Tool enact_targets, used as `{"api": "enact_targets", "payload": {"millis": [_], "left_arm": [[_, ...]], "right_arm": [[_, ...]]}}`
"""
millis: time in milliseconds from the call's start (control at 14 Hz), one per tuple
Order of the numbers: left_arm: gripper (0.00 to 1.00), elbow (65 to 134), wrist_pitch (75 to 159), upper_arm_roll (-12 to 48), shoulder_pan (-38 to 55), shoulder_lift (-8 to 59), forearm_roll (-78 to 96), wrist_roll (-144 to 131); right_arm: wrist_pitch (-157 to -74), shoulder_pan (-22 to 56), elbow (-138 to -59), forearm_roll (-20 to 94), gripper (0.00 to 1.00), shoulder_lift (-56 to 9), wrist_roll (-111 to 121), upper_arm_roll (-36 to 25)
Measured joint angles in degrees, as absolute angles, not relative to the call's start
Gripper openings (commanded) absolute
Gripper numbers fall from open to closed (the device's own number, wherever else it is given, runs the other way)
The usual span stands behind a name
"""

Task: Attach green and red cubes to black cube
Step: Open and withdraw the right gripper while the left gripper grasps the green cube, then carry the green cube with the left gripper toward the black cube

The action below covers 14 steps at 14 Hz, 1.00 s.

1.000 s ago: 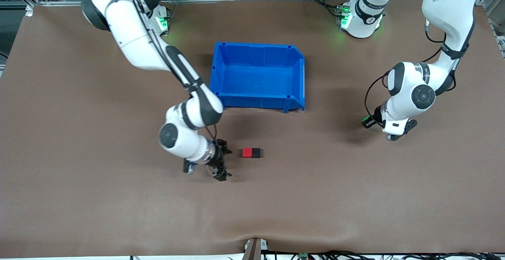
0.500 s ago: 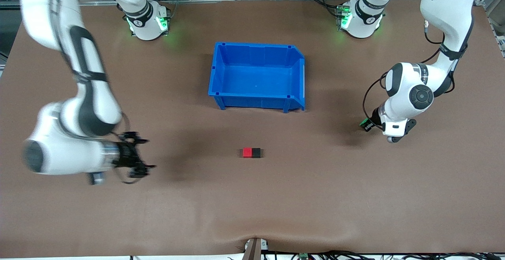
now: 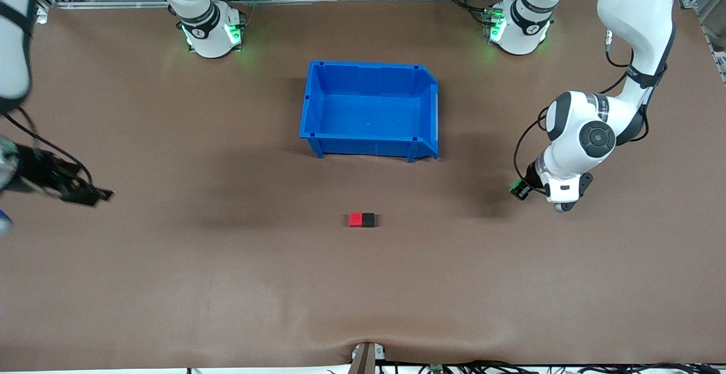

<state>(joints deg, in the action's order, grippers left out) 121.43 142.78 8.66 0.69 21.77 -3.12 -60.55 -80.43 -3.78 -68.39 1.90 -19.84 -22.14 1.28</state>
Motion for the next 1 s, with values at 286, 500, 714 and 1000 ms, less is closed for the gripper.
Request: {"api": "enact_targets", "payload": {"millis": [286,500,714,1000], "left_arm": [[0.00,116.4,139.8,8.7,2.6,23.5,-3.1,-67.5],[0.00,110.6,136.1,8.7,3.9,26.2,-3.1,-74.7],[0.00,104.7,133.0,8.8,5.9,29.4,-3.1,-80.8],[0.00,98.5,130.7,8.8,7.6,33.0,-3.1,-86.3]], "right_arm": [[-78.6,-3.8,-77.0,-0.1,1.00,-9.9,-3.1,-2.7],[-87.0,-3.8,-90.5,-0.1,1.00,-1.8,6.0,-4.4],[-89.4,-2.1,-93.4,-0.6,1.00,1.5,7.1,-4.1],[-83.4,-0.8,-82.4,-2.2,1.00,0.5,7.3,-4.0]]}}
